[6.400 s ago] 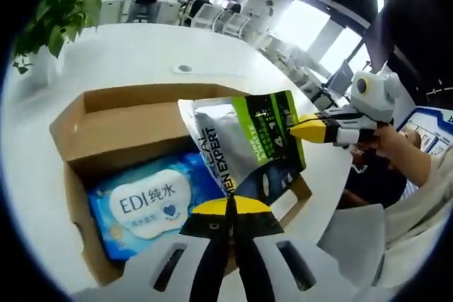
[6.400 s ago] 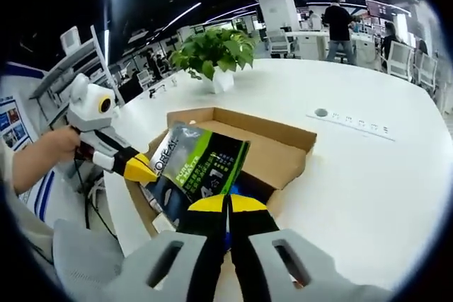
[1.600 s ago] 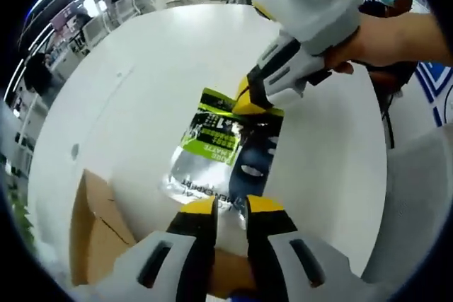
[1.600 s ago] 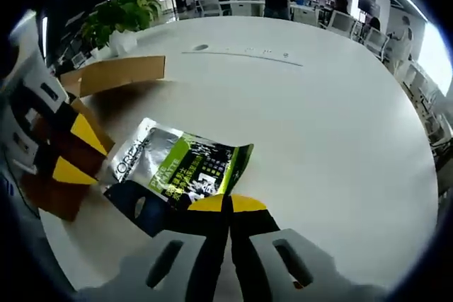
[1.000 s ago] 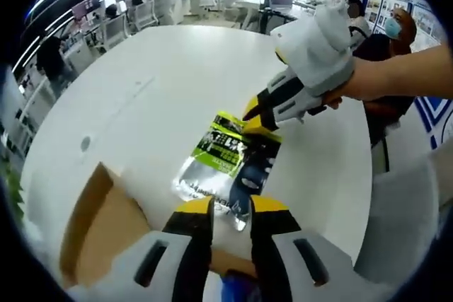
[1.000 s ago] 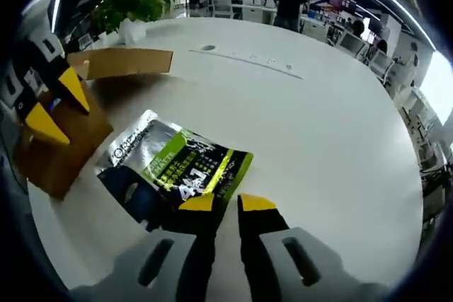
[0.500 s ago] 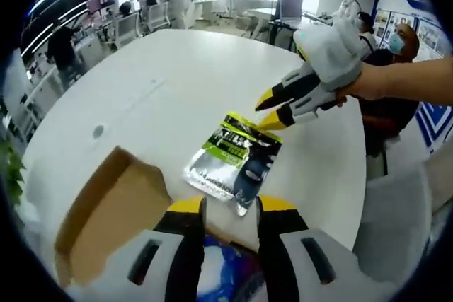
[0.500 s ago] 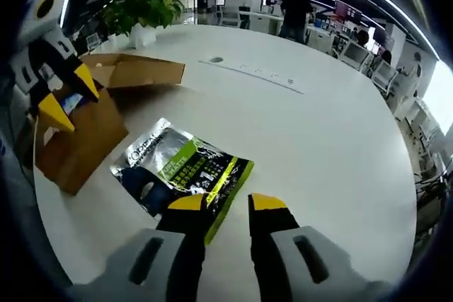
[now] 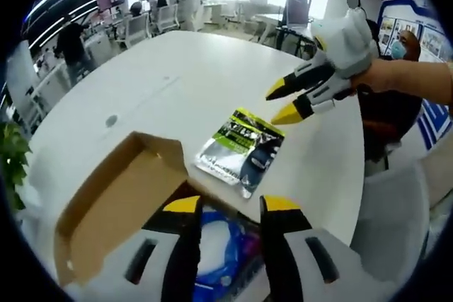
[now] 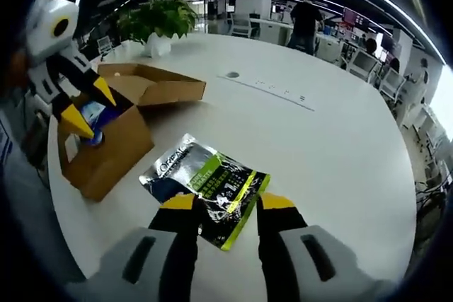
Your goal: Operate the shoe box by opening the lid, removing the specified soft item, and placing it in the target area until the item is outside and the box remains undamaged.
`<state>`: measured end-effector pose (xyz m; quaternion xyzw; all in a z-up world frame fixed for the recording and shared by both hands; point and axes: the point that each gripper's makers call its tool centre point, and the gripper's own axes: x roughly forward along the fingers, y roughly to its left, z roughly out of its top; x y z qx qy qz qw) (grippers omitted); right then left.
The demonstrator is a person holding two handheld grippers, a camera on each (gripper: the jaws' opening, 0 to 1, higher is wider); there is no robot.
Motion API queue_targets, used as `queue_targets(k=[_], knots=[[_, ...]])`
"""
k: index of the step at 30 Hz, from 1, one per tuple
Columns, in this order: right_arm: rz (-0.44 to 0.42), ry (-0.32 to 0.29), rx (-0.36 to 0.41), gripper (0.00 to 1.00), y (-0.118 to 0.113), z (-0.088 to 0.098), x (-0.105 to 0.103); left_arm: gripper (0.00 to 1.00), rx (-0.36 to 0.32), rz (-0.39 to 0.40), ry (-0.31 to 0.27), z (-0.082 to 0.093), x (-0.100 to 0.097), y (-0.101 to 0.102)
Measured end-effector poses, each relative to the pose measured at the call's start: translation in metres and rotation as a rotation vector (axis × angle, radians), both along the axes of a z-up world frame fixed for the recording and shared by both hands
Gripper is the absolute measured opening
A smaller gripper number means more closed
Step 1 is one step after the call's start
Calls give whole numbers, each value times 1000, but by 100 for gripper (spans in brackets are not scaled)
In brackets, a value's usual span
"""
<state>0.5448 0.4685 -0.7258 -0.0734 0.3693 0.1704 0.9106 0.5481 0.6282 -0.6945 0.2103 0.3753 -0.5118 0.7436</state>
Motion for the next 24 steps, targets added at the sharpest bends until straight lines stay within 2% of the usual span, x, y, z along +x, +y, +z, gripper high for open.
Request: queue_targets(k=[7, 12, 24], knots=[[11, 1, 29, 34, 16, 9, -3, 35, -14, 37, -2, 4, 2, 22], [3, 6, 83, 36, 32, 17, -6, 36, -19, 62, -7, 6, 1, 40], [85, -22, 139, 37, 80, 36, -9, 38, -16, 104, -41, 15, -2, 83]])
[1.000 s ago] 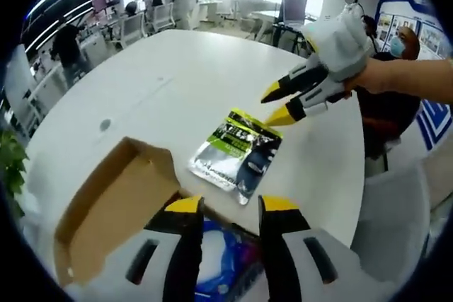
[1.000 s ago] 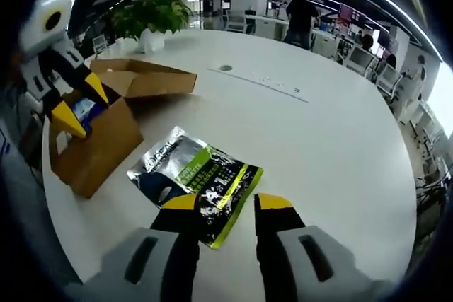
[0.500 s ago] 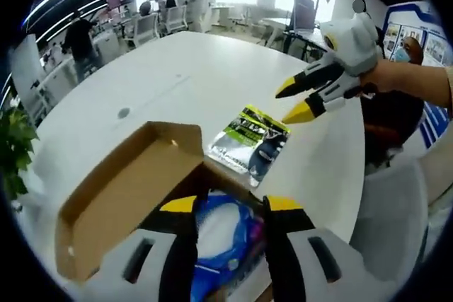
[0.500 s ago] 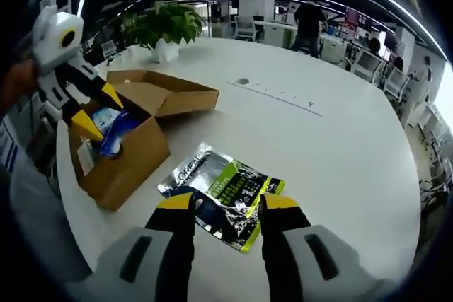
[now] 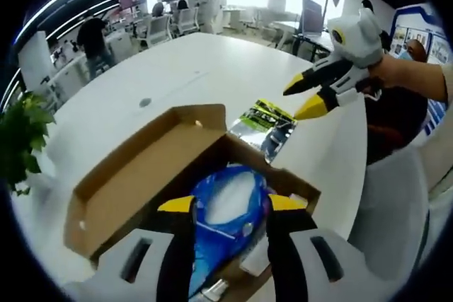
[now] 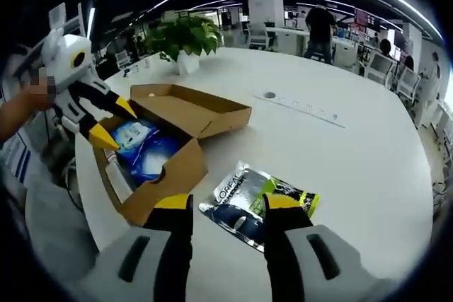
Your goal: Operate the shoe box by opening the lid, removing the specified soft item, and placing it in the target area until the item is outside and the box remains undamaged.
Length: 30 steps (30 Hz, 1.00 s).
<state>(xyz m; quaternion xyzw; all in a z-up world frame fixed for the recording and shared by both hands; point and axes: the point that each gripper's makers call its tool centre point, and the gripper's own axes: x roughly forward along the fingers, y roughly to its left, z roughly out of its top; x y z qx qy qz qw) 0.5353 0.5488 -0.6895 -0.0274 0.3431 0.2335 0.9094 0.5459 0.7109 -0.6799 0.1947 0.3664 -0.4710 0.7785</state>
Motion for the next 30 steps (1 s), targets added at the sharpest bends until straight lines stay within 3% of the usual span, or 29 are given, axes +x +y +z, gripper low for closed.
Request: queue_targets(k=[16, 30], knots=[[77, -19, 94, 36, 58, 10, 3, 37, -18, 106, -27, 6, -3, 53], [154, -13, 116, 35, 102, 7, 8, 36, -9, 211, -40, 4, -6, 107]])
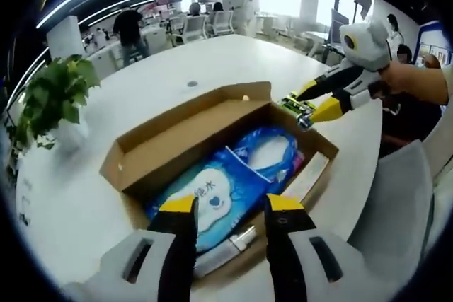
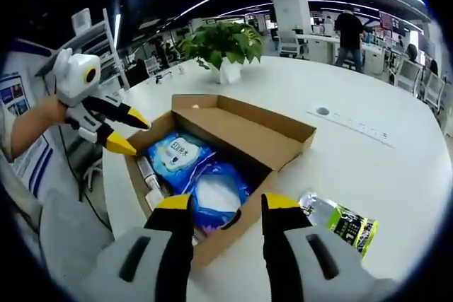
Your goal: Operate the shoe box by opening the lid, removing the specified soft item, and placing it in the target area until the item is outside and the box remains undamaged.
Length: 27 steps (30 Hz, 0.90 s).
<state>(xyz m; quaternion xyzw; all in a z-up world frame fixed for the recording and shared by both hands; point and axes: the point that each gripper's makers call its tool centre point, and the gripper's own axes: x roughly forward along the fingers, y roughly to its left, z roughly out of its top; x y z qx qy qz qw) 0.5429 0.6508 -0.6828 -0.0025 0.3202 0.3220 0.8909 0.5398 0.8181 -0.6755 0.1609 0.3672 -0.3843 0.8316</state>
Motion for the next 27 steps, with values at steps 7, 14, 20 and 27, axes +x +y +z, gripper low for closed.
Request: queue_targets(k=[7, 14, 20, 27], knots=[[30, -2, 7, 34, 19, -3, 4, 36, 3, 65, -2, -1, -1, 27], [51, -13, 15, 29, 37, -6, 10, 35, 14, 134, -6, -3, 0, 54], [64, 3, 23, 30, 49, -10, 12, 33, 28, 195, 1, -11, -1, 77], [87, 35, 30, 30, 66, -20, 13, 29, 22, 242, 26, -23, -4, 89]])
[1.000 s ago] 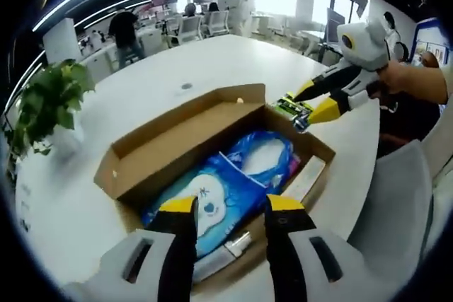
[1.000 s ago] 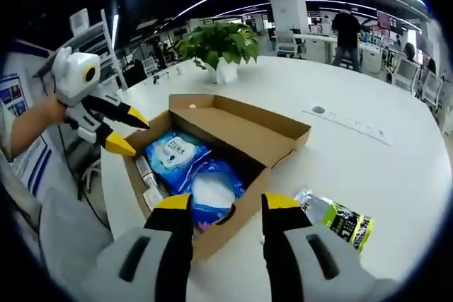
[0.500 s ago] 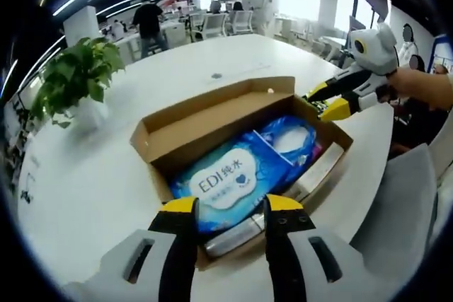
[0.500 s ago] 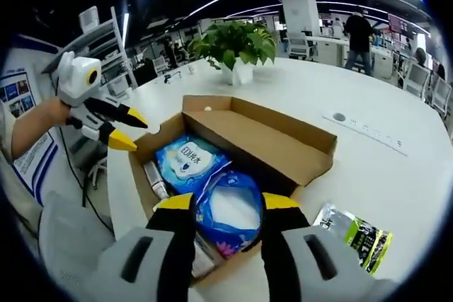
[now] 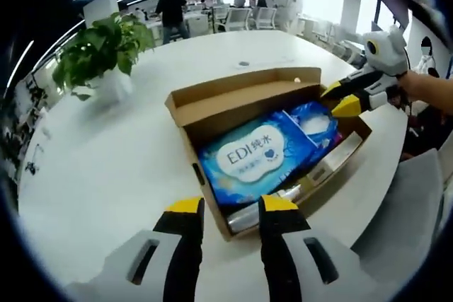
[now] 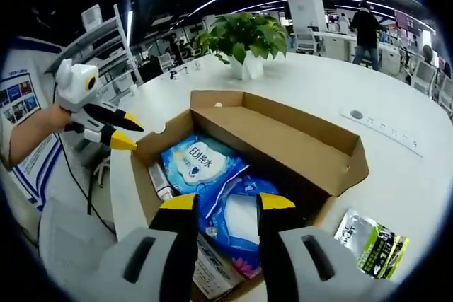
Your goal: Operate the shoe box by opening the lid, removing the specified soft item, and placing it in the target area until the item is outside and the box remains undamaged.
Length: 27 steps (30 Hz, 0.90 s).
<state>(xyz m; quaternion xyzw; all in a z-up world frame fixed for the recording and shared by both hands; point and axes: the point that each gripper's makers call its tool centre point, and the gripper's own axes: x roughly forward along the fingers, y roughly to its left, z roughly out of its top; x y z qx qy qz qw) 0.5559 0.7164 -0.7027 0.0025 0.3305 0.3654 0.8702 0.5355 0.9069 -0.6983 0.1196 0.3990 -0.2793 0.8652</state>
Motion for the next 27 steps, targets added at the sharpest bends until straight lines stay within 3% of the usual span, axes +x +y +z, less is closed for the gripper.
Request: queue_targets(k=[16, 27], knots=[[45, 52, -7, 27, 30, -21, 3, 14, -30, 82, 48, -19, -6, 10], [40, 82, -17, 26, 37, -32, 9, 6, -49, 127, 55, -21, -6, 14]])
